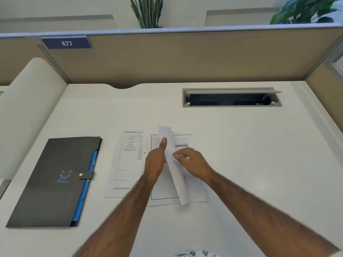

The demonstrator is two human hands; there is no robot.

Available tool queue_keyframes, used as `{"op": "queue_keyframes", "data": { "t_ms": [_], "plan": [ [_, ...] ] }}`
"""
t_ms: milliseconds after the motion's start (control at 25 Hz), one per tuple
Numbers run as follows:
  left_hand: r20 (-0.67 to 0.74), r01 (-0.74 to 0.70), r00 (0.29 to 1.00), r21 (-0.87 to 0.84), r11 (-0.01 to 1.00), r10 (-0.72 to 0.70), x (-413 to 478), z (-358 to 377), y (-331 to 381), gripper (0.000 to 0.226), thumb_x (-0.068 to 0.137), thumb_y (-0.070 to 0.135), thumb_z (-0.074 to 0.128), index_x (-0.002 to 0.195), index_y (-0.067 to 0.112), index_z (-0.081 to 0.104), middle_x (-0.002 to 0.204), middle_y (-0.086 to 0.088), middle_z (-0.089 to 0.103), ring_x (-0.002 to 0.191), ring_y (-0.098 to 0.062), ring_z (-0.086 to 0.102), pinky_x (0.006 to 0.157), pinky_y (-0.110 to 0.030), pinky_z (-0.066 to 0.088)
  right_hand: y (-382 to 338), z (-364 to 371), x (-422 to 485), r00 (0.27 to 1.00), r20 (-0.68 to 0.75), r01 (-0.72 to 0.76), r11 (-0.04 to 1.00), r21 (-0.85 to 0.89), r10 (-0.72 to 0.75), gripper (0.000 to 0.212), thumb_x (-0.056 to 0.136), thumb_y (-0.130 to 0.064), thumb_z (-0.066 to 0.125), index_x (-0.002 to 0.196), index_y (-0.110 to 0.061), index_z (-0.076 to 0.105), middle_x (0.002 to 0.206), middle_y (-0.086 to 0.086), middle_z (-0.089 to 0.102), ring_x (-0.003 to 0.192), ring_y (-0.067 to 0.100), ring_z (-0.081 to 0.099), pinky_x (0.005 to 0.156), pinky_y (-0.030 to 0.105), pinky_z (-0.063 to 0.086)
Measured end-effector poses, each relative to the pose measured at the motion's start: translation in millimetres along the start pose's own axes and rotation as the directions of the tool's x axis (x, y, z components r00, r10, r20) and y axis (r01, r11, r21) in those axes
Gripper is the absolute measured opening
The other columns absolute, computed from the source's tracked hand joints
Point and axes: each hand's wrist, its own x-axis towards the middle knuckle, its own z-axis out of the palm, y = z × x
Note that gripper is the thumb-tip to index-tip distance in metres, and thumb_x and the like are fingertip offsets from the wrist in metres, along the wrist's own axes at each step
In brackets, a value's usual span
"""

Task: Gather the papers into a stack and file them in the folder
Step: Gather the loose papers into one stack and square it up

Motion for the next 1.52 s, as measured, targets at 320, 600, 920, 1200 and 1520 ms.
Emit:
{"op": "queue_keyframes", "data": {
  "t_ms": [320,600,920,1200,1520],
  "plan": [
    [-0.125,0.013,0.992,0.225,0.974,0.016,14.3,-9.2,-12.5,0.041,0.095,0.019,0.060,0.060,0.020,0.038,0.059,0.007,0.043,0.051,-0.011,0.040,0.046,-0.025,0.028,20.1,-31.5,59.5,0.990,-0.137,-0.065,0.764,-0.642,-0.032,0.079,0.092,-0.044,0.061,0.156,-0.012,0.027,0.156,0.015,0.042,0.151,0.033,0.026,0.115,0.049,0.033],
    [-0.145,0.012,0.989,0.265,0.964,0.028,13.1,-3.6,-14.3,0.043,0.097,0.021,0.060,0.061,0.022,0.037,0.060,0.008,0.041,0.053,-0.010,0.040,0.047,-0.025,0.027,32.0,-45.1,70.4,0.998,0.009,0.045,0.640,-0.767,-0.060,0.072,0.103,-0.060,0.020,0.158,-0.014,0.022,0.166,0.006,0.028,0.158,0.021,-0.003,0.125,0.053,0.002],
    [-0.042,0.026,0.999,0.095,0.995,-0.022,1.6,-2.3,-8.2,0.058,0.099,0.059,0.047,0.102,0.008,0.073,0.101,-0.010,0.076,0.093,-0.030,0.071,0.080,-0.042,0.055,5.6,16.3,-14.6,0.975,0.194,0.112,0.994,-0.009,-0.108,0.064,0.093,-0.069,0.043,0.149,-0.037,0.041,0.149,-0.015,0.048,0.126,0.001,0.051,0.099,0.018,0.040],
    [-0.046,0.093,0.994,-0.069,0.993,-0.096,4.8,-8.1,-2.6,0.027,0.097,0.034,0.059,0.104,0.012,0.073,0.104,-0.011,0.078,0.088,-0.024,0.073,0.072,-0.034,0.055,0.8,18.4,7.5,0.985,0.092,0.158,0.970,-0.184,-0.143,0.045,0.100,-0.034,0.055,0.144,-0.023,0.054,0.152,-0.002,0.052,0.139,0.014,0.049,0.113,0.034,0.041],
    [-0.098,0.111,0.989,-0.001,0.994,-0.111,5.8,-10.9,-6.1,0.020,0.099,0.024,0.054,0.103,0.009,0.066,0.111,-0.011,0.072,0.101,-0.031,0.069,0.092,-0.045,0.056,21.2,-36.6,83.6,0.999,0.042,0.013,0.626,-0.780,0.032,0.095,0.093,-0.069,0.042,0.160,-0.011,0.009,0.169,0.007,0.019,0.158,0.025,-0.006,0.122,0.059,0.009]
  ]
}}
